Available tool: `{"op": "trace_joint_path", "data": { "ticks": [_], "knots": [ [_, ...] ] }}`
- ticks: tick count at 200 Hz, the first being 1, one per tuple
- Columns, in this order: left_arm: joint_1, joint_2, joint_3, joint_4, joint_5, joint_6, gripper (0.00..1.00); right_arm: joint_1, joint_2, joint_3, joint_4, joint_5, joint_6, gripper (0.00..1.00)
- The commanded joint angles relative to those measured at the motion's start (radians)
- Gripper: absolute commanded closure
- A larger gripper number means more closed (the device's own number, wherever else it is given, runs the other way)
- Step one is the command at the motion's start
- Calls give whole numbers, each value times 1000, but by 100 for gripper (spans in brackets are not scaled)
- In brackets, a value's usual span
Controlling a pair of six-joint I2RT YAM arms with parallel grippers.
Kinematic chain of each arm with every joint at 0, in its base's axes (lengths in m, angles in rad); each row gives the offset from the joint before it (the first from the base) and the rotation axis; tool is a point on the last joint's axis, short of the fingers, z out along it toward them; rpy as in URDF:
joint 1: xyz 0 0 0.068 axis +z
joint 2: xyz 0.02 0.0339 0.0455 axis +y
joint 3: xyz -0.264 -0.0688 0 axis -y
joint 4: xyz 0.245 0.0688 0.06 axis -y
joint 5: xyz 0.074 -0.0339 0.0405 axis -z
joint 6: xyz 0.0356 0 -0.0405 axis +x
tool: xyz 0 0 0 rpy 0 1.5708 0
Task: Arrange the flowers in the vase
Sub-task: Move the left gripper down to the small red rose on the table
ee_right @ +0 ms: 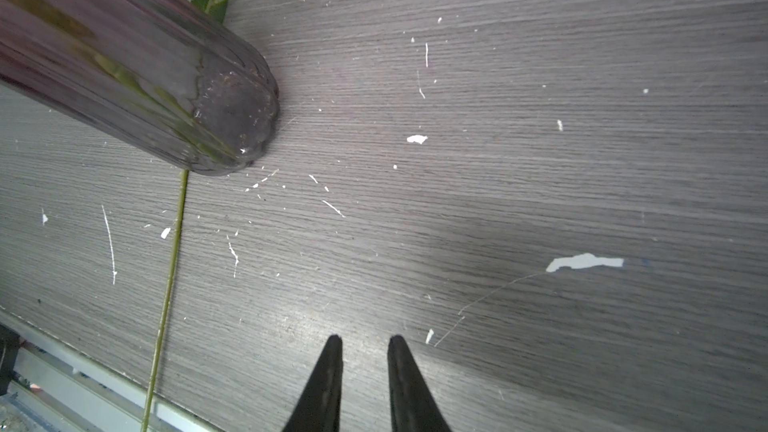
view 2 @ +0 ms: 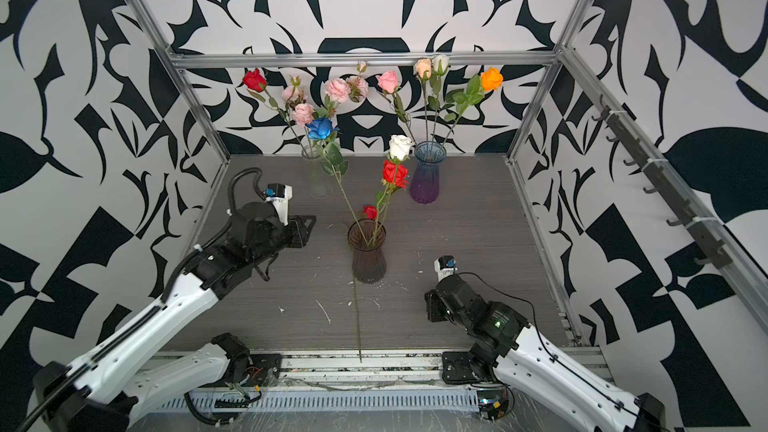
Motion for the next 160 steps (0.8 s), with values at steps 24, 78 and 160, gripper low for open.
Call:
{"op": "trace_joint_path", "data": {
  "ticks": [24, 78, 160],
  "knots": [
    [47, 295, -1, 14, 276, -67, 65, 5, -3, 17, 17, 18, 0, 76],
    [47, 590, 43, 172, 482, -154, 77, 4, 1, 18, 14, 18, 1, 76],
    [47, 764, -11, 447, 548, -322, 78, 4, -20, 16, 4, 20, 5, 76]
  ]
}}
